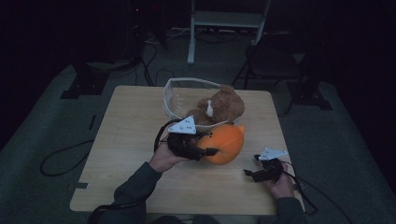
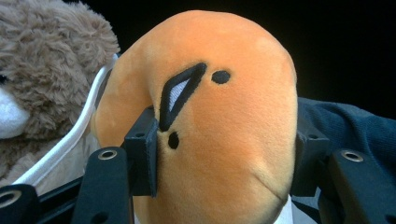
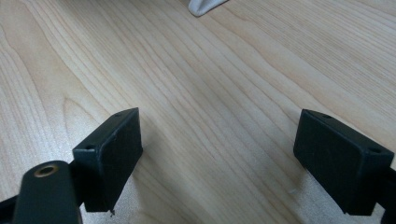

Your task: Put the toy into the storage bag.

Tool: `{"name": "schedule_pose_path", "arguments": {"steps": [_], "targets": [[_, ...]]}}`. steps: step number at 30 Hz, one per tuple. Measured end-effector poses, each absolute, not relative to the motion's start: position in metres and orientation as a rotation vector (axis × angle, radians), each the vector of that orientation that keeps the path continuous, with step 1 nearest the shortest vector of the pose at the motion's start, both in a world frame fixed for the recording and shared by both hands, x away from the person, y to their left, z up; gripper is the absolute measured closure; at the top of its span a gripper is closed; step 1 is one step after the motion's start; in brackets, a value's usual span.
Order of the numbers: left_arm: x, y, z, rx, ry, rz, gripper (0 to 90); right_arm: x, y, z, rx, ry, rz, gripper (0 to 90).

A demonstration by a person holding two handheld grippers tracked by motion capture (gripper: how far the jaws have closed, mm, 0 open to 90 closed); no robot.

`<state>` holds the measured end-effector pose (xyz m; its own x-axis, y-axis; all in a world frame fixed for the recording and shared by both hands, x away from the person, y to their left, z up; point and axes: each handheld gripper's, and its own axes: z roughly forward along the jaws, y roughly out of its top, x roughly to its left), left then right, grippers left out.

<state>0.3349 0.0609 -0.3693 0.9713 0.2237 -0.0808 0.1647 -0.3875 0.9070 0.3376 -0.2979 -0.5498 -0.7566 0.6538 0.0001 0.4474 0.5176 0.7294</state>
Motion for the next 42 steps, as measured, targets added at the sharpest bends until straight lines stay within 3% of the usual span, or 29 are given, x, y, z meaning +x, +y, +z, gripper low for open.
{"name": "schedule_pose_path", "arguments": {"steps": [42], "targets": [[0.34,0.066,-0.334,1.916,0.246,0.096,41.9,0.338,-0.298,-0.55,0.926,2.487,1.077,14.6]]}}
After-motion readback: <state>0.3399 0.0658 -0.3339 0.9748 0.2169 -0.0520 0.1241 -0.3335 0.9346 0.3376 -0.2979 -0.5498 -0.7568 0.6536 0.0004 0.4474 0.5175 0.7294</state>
